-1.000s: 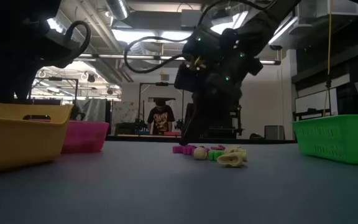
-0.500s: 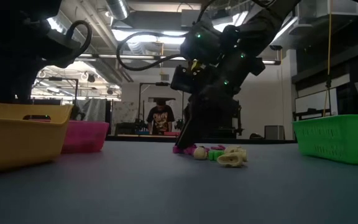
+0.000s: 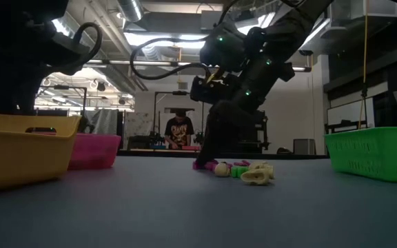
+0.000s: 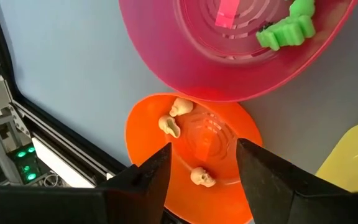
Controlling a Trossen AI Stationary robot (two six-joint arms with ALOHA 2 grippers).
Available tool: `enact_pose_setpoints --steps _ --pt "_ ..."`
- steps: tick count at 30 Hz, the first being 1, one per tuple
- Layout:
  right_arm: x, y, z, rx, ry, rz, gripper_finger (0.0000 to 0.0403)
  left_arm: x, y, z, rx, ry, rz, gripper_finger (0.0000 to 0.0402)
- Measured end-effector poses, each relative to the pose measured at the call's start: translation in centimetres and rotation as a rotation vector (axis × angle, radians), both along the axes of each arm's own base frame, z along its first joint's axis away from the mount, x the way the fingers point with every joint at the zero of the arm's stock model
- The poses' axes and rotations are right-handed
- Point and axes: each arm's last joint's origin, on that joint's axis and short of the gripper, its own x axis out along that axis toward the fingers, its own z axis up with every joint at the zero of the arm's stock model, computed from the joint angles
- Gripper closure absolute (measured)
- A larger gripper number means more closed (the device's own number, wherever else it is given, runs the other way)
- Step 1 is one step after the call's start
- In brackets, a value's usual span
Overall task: Sort Halloween decoration
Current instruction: Put the pink skeleton toy into the light yellow bin
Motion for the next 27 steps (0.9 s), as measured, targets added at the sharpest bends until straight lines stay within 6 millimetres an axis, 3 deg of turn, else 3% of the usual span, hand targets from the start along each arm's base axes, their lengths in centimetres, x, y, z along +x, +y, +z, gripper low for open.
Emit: enact_pose_setpoints --steps 10,21,27 --pt "-0.3 0.18 -0.18 0.076 0.036 0.064 0.021 0.14 -0.08 -0.08 -0.009 -0.015 0.0 0.0237" --pt "-0.33 0.08 -0.22 0.016 0.041 0.024 0.021 0.14 -0.07 -0.08 -0.009 -0.015 0.001 0.0237" --pt "-0.34 0.11 -0.23 0.019 0.042 0.027 0.0256 0.14 -0.08 -0.07 -0.009 -0.016 0.0 0.0237"
